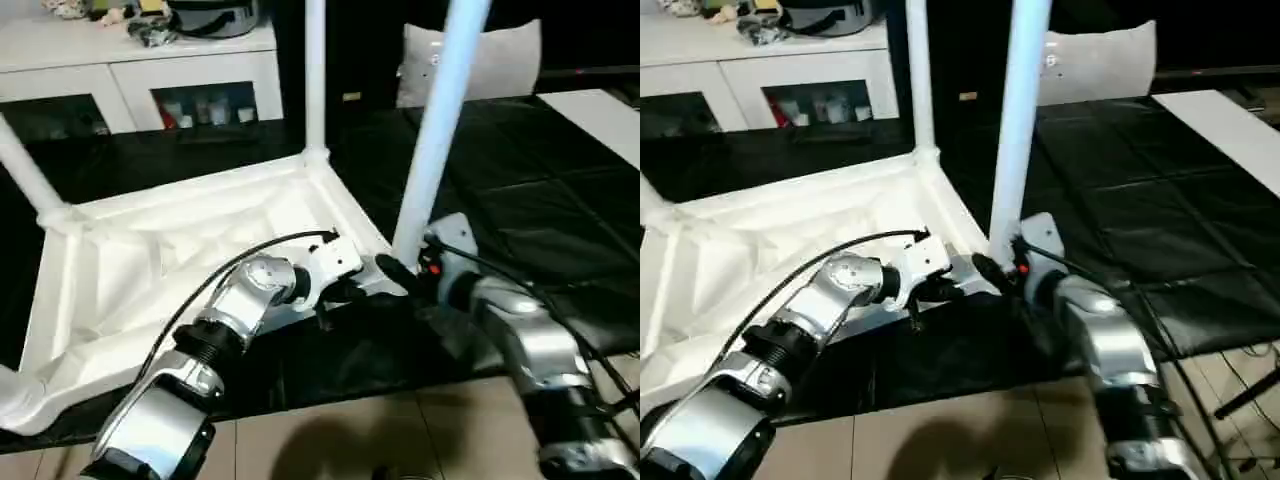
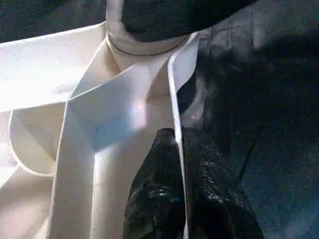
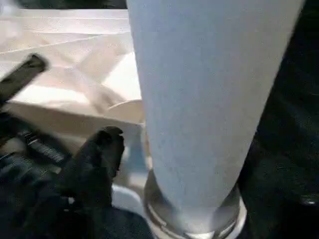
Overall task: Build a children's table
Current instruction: Rotate leg to tighten
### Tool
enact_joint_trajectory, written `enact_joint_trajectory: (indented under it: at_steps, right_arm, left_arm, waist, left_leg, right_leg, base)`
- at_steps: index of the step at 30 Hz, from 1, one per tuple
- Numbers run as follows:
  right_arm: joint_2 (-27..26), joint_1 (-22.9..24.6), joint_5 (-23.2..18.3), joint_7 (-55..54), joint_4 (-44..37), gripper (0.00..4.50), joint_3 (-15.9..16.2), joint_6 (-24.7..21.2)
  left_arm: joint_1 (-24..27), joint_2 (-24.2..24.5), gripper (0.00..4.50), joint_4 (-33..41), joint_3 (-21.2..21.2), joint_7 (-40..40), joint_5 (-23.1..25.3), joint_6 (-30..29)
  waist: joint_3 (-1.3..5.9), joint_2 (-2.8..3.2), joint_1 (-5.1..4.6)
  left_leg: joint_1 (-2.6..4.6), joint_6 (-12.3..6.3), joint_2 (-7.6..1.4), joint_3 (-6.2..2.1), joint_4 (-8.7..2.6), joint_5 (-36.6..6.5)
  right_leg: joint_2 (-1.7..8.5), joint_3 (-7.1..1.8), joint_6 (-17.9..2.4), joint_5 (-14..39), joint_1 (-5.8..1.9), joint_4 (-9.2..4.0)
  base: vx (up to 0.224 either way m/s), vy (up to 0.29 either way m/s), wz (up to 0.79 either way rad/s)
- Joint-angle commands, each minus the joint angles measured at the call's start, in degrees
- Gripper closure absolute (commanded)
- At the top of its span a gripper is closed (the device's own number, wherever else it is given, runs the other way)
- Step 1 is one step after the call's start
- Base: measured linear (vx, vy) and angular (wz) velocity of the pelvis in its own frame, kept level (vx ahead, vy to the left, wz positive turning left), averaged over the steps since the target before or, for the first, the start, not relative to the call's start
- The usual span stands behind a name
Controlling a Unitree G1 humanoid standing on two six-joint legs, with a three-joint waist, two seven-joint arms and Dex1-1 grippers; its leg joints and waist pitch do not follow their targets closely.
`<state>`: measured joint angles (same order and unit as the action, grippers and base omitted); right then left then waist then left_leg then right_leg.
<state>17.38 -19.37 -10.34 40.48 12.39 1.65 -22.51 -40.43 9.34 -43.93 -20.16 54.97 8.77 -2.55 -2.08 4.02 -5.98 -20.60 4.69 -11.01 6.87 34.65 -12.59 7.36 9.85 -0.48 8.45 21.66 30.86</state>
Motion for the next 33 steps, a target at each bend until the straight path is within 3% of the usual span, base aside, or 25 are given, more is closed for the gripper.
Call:
enact_joint_trajectory:
  at_steps: [1,3,4,5,8,10,12,14,16,17,21,22,27,33]
  right_arm:
    - [2.3,0.9,-2.5,7.0,-2.6,0.52,1.3,-0.3]
    - [5.5,1.8,-3.3,12.0,-4.2,0.38,2.2,-0.3]
    - [6.9,2.1,-3.7,14.1,-4.7,0.31,2.7,-0.3]
    - [8.8,2.3,-3.6,16.5,-5.1,0.22,3.4,0.6]
    - [12.6,2.4,-2.4,21.2,-4.8,0.22,5.4,2.7]
    - [14.1,2.3,-2.6,24.5,-4.8,0.22,6.2,3.7]
    - [14.9,2.2,-3.5,27.1,-5.0,0.22,6.7,3.2]
    - [16.0,2.4,-4.3,30.0,-6.0,0.37,7.6,3.2]
    - [16.6,2.3,-4.8,32.0,-6.3,0.55,8.3,2.9]
    - [17.2,2.1,-5.8,34.2,-6.9,0.58,9.2,1.8]
    - [17.6,1.6,-6.7,36.6,-6.7,0.95,10.7,0.8]
    - [17.4,1.5,-6.7,37.2,-6.4,0.99,11.2,0.7]
    - [17.2,1.7,-7.0,38.6,-7.1,1.42,12.4,-0.4]
    - [17.1,2.2,-7.8,39.3,-7.4,1.88,12.6,-1.0]
  left_arm:
    - [0.1,1.9,4.50,-0.3,-1.9,4.0,1.0,3.8]
    - [0.3,3.4,4.50,-0.2,-2.4,7.4,0.6,6.5]
    - [0.4,4.0,4.50,-0.2,-2.8,9.1,0.3,7.6]
    - [0.7,4.9,4.50,0.3,-3.3,12.0,-0.3,9.8]
    - [1.1,6.6,4.50,1.4,-4.4,17.3,-1.4,12.2]
    - [1.3,7.6,4.50,2.1,-5.3,20.6,-1.6,13.6]
    - [1.5,8.2,4.50,2.6,-5.9,22.9,-1.9,14.5]
    - [1.9,8.7,4.50,3.4,-6.4,25.2,-2.3,15.3]
    - [2.0,9.0,4.50,3.8,-6.8,26.6,-2.5,16.1]
    - [2.2,9.4,4.50,4.3,-7.4,28.4,-2.8,16.9]
    - [2.3,9.8,4.50,4.8,-8.4,30.3,-2.8,18.2]
    - [2.3,9.9,4.50,5.0,-8.6,30.7,-2.8,18.4]
    - [2.7,9.8,4.50,6.0,-8.7,31.9,-3.4,18.3]
    - [2.7,10.0,4.50,5.9,-8.8,32.2,-3.6,18.6]
  waist:
    - [3.45,-1.09,0.92]
    - [3.71,-1.08,1.81]
    - [3.75,-1.20,2.19]
    - [4.19,-1.14,2.93]
    - [4.62,-1.35,4.39]
    - [4.33,-1.50,5.55]
    - [4.01,-1.35,6.41]
    - [3.77,-1.39,7.47]
    - [3.68,-1.45,7.92]
    - [3.64,-1.52,8.42]
    - [3.38,-1.53,8.80]
    - [3.43,-1.79,8.90]
    - [3.63,-1.93,9.36]
    - [3.58,-1.89,9.49]
  left_leg:
    - [-1.58,-7.39,-1.08,0.41,-4.38,-14.5]
    - [-1.18,-8.72,-1.25,0.73,-4.06,-11.5]
    - [-1.38,-9.13,-1.24,0.74,-3.90,-10.1]
    - [-1.64,-10.49,-1.24,0.74,-3.43,-5.1]
    - [-1.69,-13.99,-1.17,0.91,-2.59,2.8]
    - [-1.62,-14.45,-1.28,1.23,-2.64,2.3]
    - [-1.38,-13.48,-1.67,1.42,-2.95,0.0]
    - [-0.99,-11.09,-2.04,1.58,-3.38,-3.3]
    - [-0.88,-9.97,-2.10,1.69,-3.58,-4.8]
    - [-0.46,-8.55,-2.26,1.88,-3.79,-6.3]
    - [-0.32,-6.63,-2.23,2.19,-4.18,-9.3]
    - [-0.27,-6.01,-2.16,2.21,-4.22,-9.6]
    - [-0.14,-6.02,-2.06,2.47,-4.03,-6.4]
    - [-0.16,-6.03,-1.95,2.54,-4.05,-6.6]
  right_leg:
    - [2.01,-2.80,-8.8,20.0,-3.48,-3.43]
    - [1.89,-3.14,-10.7,15.9,-3.13,-2.84]
    - [1.92,-3.30,-11.0,14.7,-3.32,-2.58]
    - [1.87,-3.62,-12.7,8.5,-3.48,-1.28]
    - [1.74,-3.76,-14.9,-0.8,-3.25,0.12]
    - [1.68,-3.81,-14.9,1.3,-3.19,0.15]
    - [1.67,-3.89,-14.3,5.7,-2.98,-0.15]
    - [1.63,-4.17,-13.3,10.6,-2.83,-0.48]
    - [1.64,-4.28,-12.8,12.4,-2.80,-0.61]
    - [1.58,-4.58,-12.8,13.4,-2.45,-0.76]
    - [1.63,-4.85,-11.8,16.3,-2.42,-1.09]
    - [1.68,-4.95,-11.3,17.3,-2.46,-1.11]
    - [1.46,-5.55,-11.8,14.6,-2.29,-0.78]
    - [1.35,-5.69,-12.0,14.8,-2.35,-0.82]
  base:
    - [0.000,0.000,0.00]
    - [0.000,0.000,0.00]
    - [0.052,-0.037,0.04]
    - [0.052,-0.037,0.04]
    - [0.000,0.000,0.00]
    - [0.000,0.000,0.00]
    - [0.000,0.000,0.00]
    - [0.000,0.000,0.00]
    - [0.000,0.000,0.00]
    - [0.000,0.000,0.00]
    - [0.000,0.000,0.00]
    - [0.000,0.000,0.00]
    - [0.000,0.000,0.00]
    - [0.000,0.000,0.00]
